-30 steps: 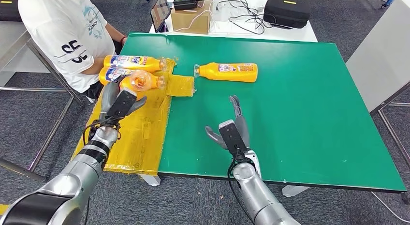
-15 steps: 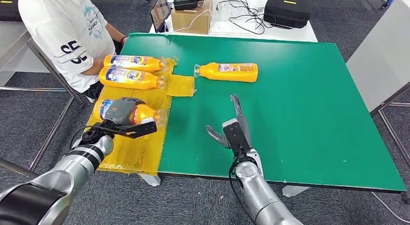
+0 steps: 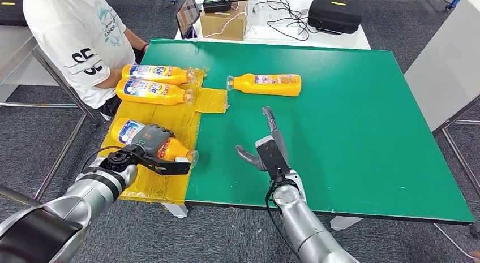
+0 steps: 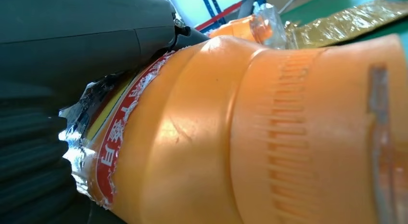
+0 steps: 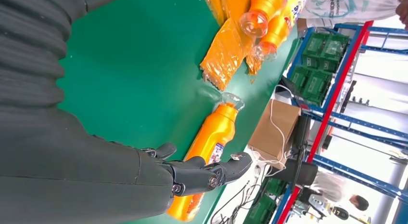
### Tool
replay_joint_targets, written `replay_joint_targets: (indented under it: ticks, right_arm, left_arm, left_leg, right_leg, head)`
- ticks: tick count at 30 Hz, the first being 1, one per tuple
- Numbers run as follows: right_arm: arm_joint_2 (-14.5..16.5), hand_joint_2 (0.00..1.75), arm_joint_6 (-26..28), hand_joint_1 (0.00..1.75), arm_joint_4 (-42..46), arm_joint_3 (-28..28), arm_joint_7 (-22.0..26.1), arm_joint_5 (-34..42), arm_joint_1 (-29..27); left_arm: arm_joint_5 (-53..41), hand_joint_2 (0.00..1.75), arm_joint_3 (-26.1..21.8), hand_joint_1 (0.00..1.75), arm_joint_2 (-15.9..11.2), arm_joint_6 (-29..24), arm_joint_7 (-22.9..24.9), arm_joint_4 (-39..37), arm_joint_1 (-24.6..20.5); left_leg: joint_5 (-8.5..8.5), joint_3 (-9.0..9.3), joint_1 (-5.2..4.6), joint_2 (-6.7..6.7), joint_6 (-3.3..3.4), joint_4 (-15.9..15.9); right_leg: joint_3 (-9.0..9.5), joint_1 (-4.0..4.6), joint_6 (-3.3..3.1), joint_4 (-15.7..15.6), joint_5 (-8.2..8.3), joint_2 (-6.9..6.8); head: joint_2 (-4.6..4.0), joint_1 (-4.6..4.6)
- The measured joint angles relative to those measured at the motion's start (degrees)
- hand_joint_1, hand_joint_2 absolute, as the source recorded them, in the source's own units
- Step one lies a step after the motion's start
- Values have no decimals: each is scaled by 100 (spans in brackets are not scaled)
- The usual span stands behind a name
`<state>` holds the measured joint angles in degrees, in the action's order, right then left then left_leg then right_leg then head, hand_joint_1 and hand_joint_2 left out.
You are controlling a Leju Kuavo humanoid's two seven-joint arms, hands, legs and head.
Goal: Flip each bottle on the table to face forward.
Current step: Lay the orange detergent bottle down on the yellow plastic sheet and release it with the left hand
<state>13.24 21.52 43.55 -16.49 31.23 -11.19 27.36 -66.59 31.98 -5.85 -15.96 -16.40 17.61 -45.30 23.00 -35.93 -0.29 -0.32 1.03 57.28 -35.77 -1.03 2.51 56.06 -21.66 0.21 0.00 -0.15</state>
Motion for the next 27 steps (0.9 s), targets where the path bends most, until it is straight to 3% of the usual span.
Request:
replay_joint_targets:
  ticks: [1,4,5,21,27]
  right_arm:
    - [7,175,-3,0,-2,-9,0,3,0]
    - [21,175,-22,0,-8,-26,0,9,0]
    - [24,175,-31,0,-12,-33,0,9,0]
    - [60,175,-35,0,-57,-108,-35,15,15]
    - [60,175,-3,0,-97,-108,-44,33,42]
  left_arm:
    - [-2,175,21,138,8,35,2,-4,-18]
    - [-1,175,51,7,26,83,15,-12,-48]
    - [-1,175,57,0,33,83,26,-15,-54]
    - [1,175,56,0,158,-263,287,-65,-43]
    - [468,175,-190,0,221,-697,-58,-67,53]
  left_leg:
    - [0,1,0,1,0,0]
    - [-1,2,1,2,-1,0]
    - [-1,2,1,2,-2,0]
    - [-6,2,0,-8,-1,0]
    - [-8,1,1,-9,-2,1]
  right_leg:
    - [0,0,0,1,0,0]
    - [0,1,0,2,0,0]
    - [0,1,0,3,0,0]
    - [7,0,0,2,-1,-4]
    - [4,0,0,2,-1,-4]
  head:
    - [0,-1]
    - [0,-1]
    - [1,-1]
    - [0,-1]
    - [1,1]
